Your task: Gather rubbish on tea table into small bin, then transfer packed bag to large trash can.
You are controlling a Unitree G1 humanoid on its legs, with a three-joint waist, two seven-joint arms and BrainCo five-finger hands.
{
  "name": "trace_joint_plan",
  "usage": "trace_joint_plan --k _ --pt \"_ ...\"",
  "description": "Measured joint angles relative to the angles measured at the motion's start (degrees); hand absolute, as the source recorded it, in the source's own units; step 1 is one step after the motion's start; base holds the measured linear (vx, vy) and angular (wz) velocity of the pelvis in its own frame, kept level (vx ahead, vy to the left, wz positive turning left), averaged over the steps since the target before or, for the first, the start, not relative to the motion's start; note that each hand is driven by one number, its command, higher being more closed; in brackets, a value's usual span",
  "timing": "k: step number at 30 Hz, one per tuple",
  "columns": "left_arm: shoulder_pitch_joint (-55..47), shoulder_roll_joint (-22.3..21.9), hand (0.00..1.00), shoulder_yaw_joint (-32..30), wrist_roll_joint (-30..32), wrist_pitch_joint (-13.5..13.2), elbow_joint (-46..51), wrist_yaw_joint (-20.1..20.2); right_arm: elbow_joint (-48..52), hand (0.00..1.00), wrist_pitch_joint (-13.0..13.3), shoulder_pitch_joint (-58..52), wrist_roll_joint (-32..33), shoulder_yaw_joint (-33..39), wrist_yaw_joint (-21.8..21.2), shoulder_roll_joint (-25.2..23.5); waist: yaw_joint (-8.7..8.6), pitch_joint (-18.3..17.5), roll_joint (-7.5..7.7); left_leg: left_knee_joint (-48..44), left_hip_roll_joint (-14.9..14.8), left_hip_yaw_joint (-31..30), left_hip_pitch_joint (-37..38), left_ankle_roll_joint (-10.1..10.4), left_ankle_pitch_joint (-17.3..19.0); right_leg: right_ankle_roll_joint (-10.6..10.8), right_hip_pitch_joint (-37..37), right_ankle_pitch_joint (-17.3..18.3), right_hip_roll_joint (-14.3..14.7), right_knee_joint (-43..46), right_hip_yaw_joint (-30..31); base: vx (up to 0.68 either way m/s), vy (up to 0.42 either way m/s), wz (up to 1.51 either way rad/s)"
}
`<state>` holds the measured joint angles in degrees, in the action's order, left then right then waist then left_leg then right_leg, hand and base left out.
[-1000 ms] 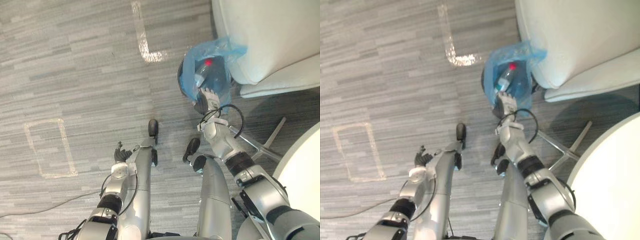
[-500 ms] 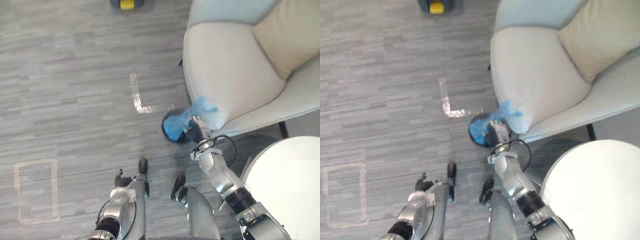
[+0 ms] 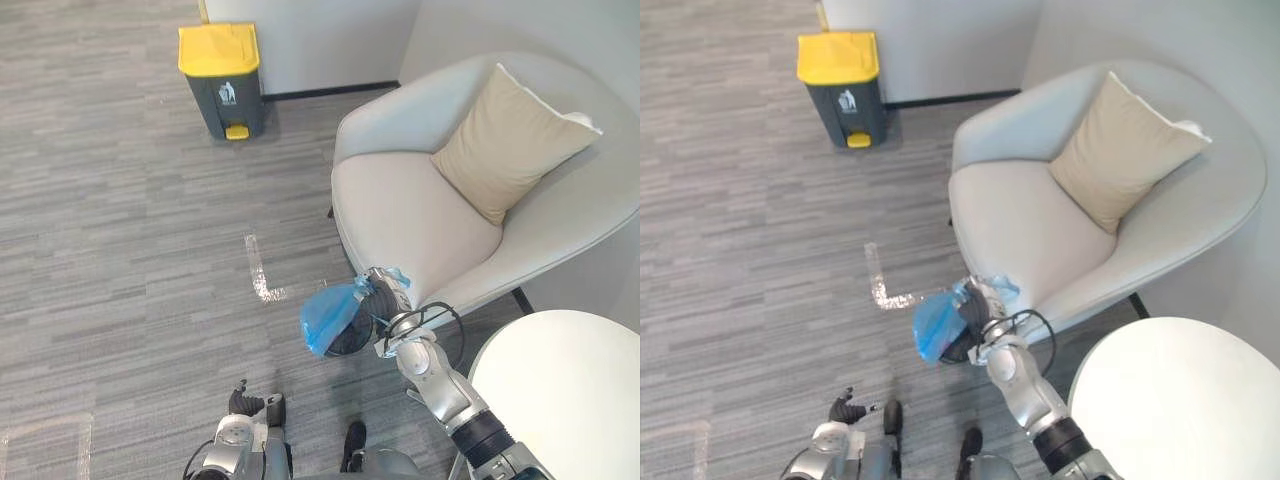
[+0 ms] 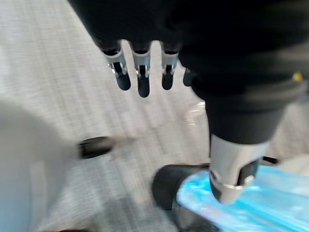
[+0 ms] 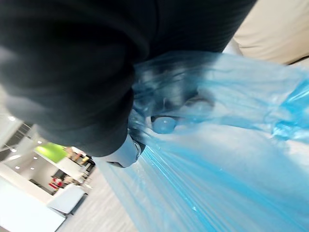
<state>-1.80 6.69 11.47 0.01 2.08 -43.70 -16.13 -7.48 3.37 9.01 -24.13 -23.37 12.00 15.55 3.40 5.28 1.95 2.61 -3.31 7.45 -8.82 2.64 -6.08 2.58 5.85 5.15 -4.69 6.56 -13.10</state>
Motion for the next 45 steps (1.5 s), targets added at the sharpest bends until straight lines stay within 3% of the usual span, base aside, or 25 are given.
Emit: trace_joint_plan --k 3,13,18,25,34,45 --pt "-1.3 0.6 0.0 2.2 0.7 -0.1 5.0 0.1 1.0 1.0 0.8 -0.3 1.8 -0.9 -0.7 1.2 0.02 -1.1 -0.74 1.9 0.5 0.0 1.2 -0.2 -0.7 0.2 -0.1 -0.5 0.0 -0.6 0.6 -0.02 0.032 -0.08" --pt "-5.0 4.0 0.0 7.5 2.2 -1.4 21.3 0.0 9.0 1.0 3.8 -1.3 8.8 -4.2 -2.2 7.9 -0.26 -1.4 -1.03 3.3 0.6 0.1 4.0 -0.6 -1.1 0.4 -3.0 -1.8 0.0 -2.9 1.5 0.0 0.015 -0.03" --pt "-6.0 5.7 0.0 8.9 3.6 -1.8 27.1 -0.2 9.1 1.0 4.0 -1.3 9.7 -6.2 -2.5 10.1 -0.26 -1.8 -1.25 3.3 0.6 0.6 4.9 -0.6 -1.1 0.4 -4.0 -2.4 0.2 -3.8 2.3 0.03 0.005 -0.09" --pt "-5.5 8.8 0.0 11.0 10.5 -1.9 38.3 -2.6 12.2 1.0 4.1 0.5 11.1 -9.3 -2.4 13.8 -0.52 -2.7 -1.97 3.3 0.8 1.2 5.2 -0.6 -1.1 0.3 -4.1 -2.7 0.5 -4.0 2.9 0.0 0.011 -0.04" --pt "-2.7 12.6 0.0 15.1 12.9 -2.4 46.1 -2.6 13.3 1.0 4.6 6.3 13.0 -14.2 -2.4 14.0 -0.64 -3.6 -1.96 3.4 0.9 1.8 5.8 -0.6 -1.1 0.5 -4.6 -3.1 0.4 -4.9 3.6 0.0 0.009 -0.03" --pt "0.2 12.6 0.0 18.2 16.6 -2.3 47.5 -2.6 13.3 1.0 4.5 9.9 14.4 -17.3 -2.3 13.1 -0.53 -4.4 -1.87 3.4 0.9 2.9 5.9 -0.7 -1.2 0.4 -4.2 -3.9 0.5 -5.0 4.7 0.01 0.011 -0.05"
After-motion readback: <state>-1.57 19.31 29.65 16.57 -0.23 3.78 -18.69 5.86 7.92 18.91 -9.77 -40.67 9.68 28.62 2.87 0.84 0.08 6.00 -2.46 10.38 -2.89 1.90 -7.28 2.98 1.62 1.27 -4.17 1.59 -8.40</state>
